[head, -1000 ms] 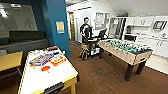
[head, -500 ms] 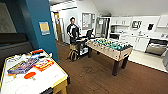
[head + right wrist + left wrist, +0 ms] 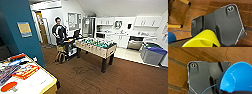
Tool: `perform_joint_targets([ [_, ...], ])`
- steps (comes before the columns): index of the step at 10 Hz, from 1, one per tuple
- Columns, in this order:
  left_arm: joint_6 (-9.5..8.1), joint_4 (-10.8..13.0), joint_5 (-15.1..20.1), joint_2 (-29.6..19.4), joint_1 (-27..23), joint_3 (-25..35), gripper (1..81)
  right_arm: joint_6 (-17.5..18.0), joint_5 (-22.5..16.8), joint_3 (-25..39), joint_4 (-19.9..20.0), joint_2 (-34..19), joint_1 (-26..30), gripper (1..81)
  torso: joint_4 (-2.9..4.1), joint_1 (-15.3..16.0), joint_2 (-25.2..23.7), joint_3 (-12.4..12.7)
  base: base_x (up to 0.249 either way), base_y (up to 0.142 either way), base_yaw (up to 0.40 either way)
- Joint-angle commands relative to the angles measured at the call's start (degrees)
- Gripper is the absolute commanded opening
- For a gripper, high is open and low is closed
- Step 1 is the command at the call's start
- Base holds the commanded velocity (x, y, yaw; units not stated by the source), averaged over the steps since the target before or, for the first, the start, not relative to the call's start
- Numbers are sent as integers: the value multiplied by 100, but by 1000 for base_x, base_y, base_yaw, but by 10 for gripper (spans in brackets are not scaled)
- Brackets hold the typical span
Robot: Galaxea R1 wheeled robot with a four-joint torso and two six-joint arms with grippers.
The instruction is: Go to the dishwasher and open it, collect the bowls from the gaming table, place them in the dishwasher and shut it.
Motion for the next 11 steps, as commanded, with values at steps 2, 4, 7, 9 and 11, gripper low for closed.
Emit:
perform_joint_targets([
  [2,9,64,199,-103,-253,26,10,2,-173,33,-60,-113,242,10,0,0,0,0,0,0,-380],
  [4,9,64,199,-103,-245,26,10,2,-164,42,-60,-113,233,10,0,0,0,0,0,0,-381],
  [7,9,64,199,-103,-245,26,10,2,-164,33,-60,-113,241,10,0,0,0,0,0,0,-382],
  [9,9,64,199,-103,-245,26,10,2,-164,33,-60,-113,233,10,0,-2,0,0,0,0,-382],
  [11,9,64,199,-103,-245,26,10,2,-164,33,-60,-113,233,10,0,0,0,0,0,0,-382],
])
